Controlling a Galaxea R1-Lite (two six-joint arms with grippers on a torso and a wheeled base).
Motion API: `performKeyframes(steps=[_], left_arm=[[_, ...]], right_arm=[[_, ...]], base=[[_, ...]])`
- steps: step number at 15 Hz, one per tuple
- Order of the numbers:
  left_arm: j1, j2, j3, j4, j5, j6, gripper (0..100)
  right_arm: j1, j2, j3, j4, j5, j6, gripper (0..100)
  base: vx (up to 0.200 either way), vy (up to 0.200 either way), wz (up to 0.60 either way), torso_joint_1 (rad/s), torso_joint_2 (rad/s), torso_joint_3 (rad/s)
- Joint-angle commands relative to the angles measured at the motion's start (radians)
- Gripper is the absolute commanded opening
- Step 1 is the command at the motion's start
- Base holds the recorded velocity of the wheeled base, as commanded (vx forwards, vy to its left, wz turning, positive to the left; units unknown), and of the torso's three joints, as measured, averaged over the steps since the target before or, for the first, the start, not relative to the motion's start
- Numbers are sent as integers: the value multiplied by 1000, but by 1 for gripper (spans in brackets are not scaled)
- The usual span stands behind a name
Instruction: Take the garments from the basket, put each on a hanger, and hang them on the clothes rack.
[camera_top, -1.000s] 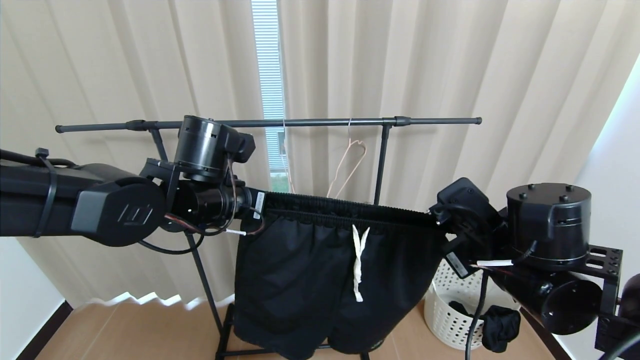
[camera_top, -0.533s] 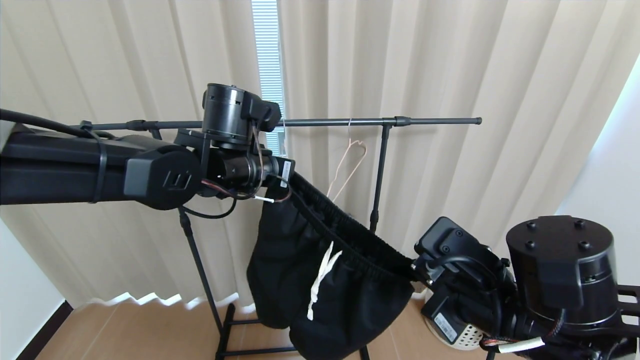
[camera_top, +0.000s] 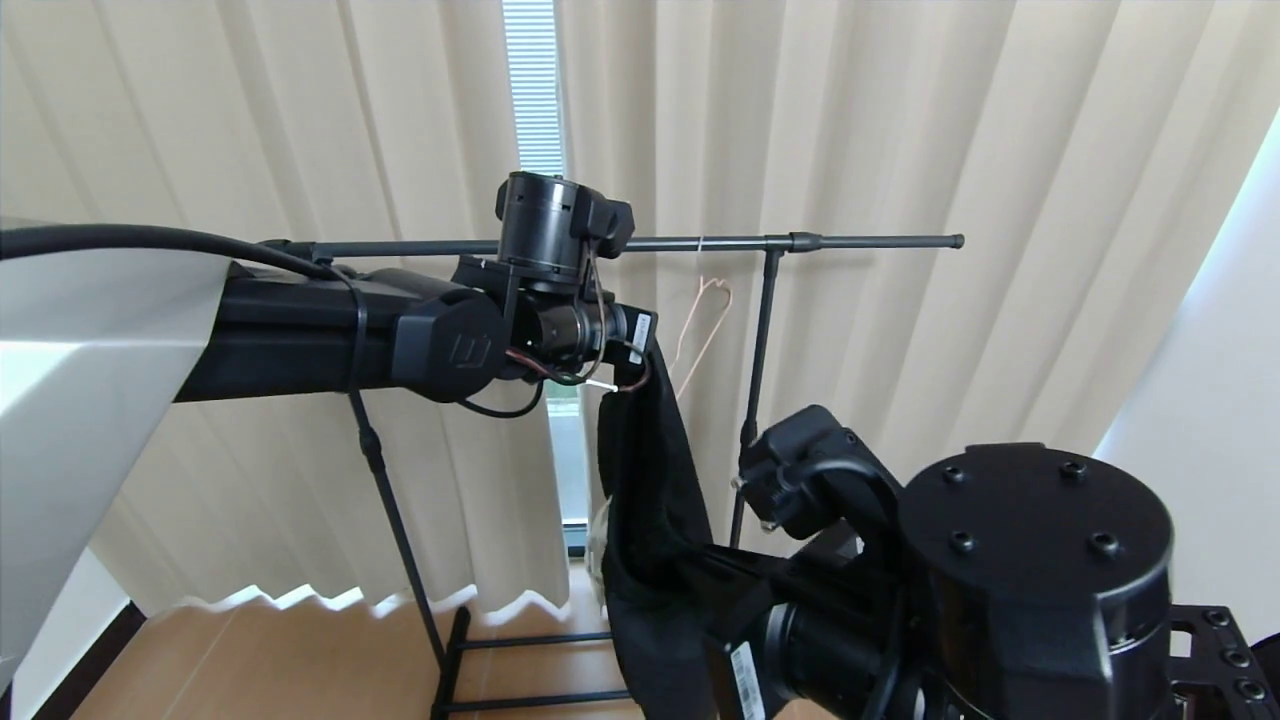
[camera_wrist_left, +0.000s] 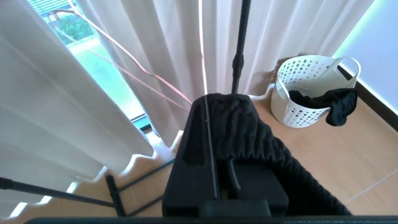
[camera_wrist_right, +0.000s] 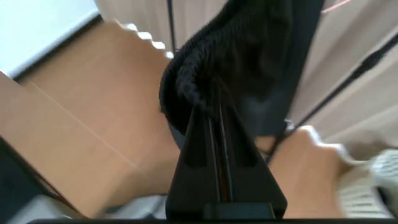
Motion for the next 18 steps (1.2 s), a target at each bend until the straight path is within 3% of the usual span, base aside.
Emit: performKeyframes(steps=[1,6,9,12,15,18], left_arm=[[-1,7,10,0,-1,-1,0],[-4,-29,20,40,-1,3,0],[18,-128,59,135,0,6,0],[54,-217,132,239,0,7,0],[62,-353,334,259,3,42,0],[24,-433,512,257,8,44,0]], right_arm=[[28,55,-54,-1,0,29,0],[10,36,-49,13,5,27,0],[-116,-14,-52,244,-7,-115,0],[-260,-3,-69,278,-78,-209,0],[-374,95,-163,271,-144,-238,0],[-412,190,-316,281,-175,-244,0]], base=[[0,0,0,0,0,0],[0,0,0,0,0,0],[0,0,0,0,0,0],[0,0,0,0,0,0],[0,0,0,0,0,0],[0,0,0,0,0,0]])
